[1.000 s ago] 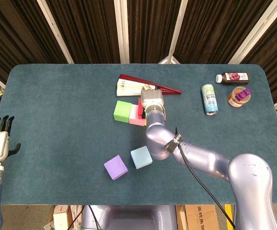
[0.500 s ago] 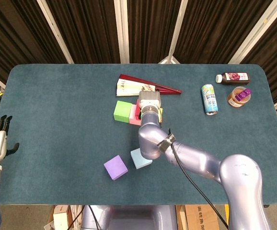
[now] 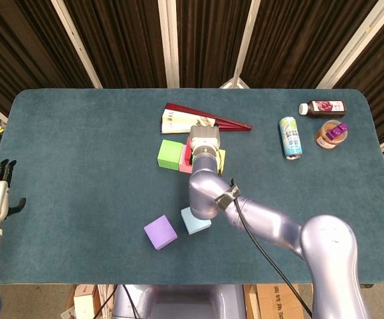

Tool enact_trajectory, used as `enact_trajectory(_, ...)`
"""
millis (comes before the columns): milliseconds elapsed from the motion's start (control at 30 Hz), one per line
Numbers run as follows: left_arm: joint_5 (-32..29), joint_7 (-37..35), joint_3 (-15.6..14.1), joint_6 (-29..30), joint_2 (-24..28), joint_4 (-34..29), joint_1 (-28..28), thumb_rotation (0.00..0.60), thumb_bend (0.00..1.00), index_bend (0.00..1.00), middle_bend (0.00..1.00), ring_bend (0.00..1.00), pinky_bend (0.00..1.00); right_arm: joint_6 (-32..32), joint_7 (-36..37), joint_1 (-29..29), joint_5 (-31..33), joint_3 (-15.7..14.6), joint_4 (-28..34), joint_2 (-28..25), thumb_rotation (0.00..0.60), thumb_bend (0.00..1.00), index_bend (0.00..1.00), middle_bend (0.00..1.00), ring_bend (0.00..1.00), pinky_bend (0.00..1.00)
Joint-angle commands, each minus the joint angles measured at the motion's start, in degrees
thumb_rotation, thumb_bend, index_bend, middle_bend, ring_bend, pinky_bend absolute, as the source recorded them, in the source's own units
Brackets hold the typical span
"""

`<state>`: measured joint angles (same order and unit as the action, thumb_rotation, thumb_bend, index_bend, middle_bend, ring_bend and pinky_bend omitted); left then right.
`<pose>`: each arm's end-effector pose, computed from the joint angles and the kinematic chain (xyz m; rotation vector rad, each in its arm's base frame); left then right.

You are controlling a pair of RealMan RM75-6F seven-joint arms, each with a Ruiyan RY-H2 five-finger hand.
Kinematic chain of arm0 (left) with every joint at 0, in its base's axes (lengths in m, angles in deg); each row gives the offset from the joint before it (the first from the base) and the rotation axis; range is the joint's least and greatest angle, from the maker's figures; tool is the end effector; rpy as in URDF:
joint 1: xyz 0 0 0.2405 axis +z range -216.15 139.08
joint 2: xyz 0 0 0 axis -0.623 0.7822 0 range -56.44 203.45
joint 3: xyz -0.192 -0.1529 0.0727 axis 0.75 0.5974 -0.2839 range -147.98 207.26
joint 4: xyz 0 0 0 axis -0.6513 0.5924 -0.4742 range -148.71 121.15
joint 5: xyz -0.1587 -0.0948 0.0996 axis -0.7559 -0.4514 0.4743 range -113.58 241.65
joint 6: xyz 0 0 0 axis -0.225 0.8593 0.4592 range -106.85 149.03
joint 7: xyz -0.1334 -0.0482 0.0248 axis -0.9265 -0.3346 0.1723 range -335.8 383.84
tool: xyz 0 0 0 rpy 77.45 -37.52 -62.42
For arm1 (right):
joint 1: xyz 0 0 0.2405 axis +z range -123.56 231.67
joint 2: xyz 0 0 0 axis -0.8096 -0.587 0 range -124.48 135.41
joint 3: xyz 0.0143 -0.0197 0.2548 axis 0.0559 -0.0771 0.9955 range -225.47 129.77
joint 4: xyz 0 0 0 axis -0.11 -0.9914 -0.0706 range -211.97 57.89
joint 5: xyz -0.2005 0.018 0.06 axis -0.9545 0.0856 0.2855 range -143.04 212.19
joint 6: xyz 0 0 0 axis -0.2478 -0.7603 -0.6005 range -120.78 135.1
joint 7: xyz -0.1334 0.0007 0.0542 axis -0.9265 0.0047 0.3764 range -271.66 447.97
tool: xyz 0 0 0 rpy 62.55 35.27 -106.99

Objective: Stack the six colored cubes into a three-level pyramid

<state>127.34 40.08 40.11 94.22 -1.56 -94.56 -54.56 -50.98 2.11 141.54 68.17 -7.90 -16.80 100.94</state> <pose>-0.3391 0.2684 0.1276 -1.2651 -0.8767 -0.6326 0.0546 -0.4684 -0.0001 1.6178 -1.3005 0.3673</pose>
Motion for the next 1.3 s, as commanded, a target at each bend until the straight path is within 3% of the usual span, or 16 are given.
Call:
enact_trajectory(33,-0.1,0.1,0.0,0.0,0.0,0.0,0.0,0.600,0.36,0.08,0.03,0.00,0.00,-0.1,-0.5,-0.1,-0.2,0.6,-0.4,0.2,0.600,0.34,0.37,0.34,0.21,0.00)
enact_trajectory(933,-0.3,0.7,0.1,0.4,-0.2,0.0,-0.1,0.600,0.36,0.08,0.03,0.00,0.00,-1.0,-5.0,-1.5,-0.7,5.0,-2.7,2.0,0.600,0.34,0.37,0.34,0.21,0.00)
enact_trajectory(1300,-0.4,0.6,0.1,0.4,-0.1,-0.1,0.0,0.600,0.36,0.08,0.03,0.00,0.00,-1.5,-6.3,-1.6,-1.1,6.5,-3.2,2.6,0.600,0.34,0.32,0.28,0.15,0.00)
